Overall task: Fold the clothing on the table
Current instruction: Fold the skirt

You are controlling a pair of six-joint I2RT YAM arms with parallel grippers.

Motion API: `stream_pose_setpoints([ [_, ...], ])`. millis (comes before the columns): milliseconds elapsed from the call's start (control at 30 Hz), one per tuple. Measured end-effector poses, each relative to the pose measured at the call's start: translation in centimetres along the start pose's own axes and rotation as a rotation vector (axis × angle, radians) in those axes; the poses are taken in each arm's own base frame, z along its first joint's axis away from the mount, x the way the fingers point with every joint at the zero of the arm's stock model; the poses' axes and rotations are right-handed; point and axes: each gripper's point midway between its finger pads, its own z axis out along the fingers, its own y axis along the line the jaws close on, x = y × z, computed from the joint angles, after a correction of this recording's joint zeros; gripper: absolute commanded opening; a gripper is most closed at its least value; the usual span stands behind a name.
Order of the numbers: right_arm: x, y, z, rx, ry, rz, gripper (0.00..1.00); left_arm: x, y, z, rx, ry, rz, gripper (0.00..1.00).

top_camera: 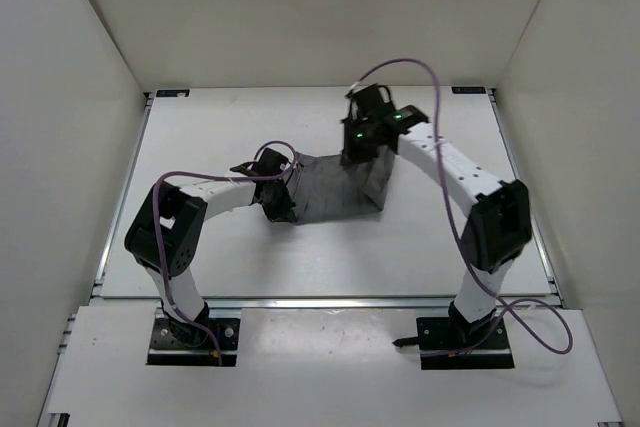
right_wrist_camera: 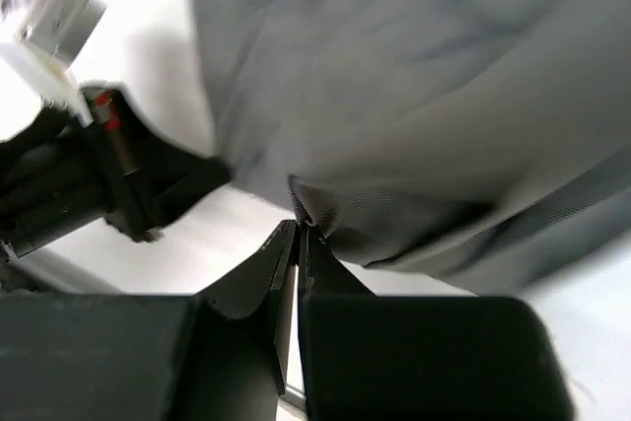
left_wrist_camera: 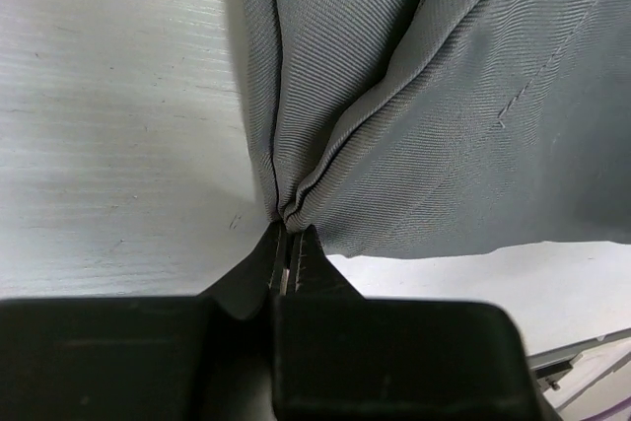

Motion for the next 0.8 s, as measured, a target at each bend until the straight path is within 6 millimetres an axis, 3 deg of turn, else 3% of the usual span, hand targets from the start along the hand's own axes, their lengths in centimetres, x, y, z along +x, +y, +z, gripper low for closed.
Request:
stream_pose_setpoints([
  [33, 1.0, 2.0, 1.5, -0.039, 0.039, -0.026, 0.00, 0.0, 0.0, 0.0, 0.002, 0.000, -0.001, 0.00],
  [133, 4.6, 5.0, 5.9, -0.097, 0.168, -0.054, 0.00, -0.1, 0.1, 0.1, 0.012, 0.003, -0.009, 0.00],
  [267, 10.4, 6.1, 10.9, -0.132, 0.364, -0.070, 0.00, -0.1, 0.2, 0.1, 0.043, 0.014, -0.022, 0.00],
  [367, 12.9, 6.7, 12.9, -0.150, 0.449, -0.079, 0.00, 0.0, 0.2, 0.1, 0.058, 0.022, -0.023, 0.00],
  [467, 12.9, 7.8, 12.9, -0.186, 0.463, -0.085, 0.00, 0.0, 0.2, 0.1, 0.060, 0.022, -0.014, 0.00],
  [633, 11.0, 10.2, 11.9, -0.258, 0.423, -0.110, 0.00, 0.1, 0.3, 0.0, 0.060, 0.023, 0.010, 0.02],
  [800, 10.8, 11.0, 11.5, -0.295, 0.429, -0.102, 0.00, 0.4, 0.7, -0.3, 0.047, 0.034, 0.030, 0.01],
])
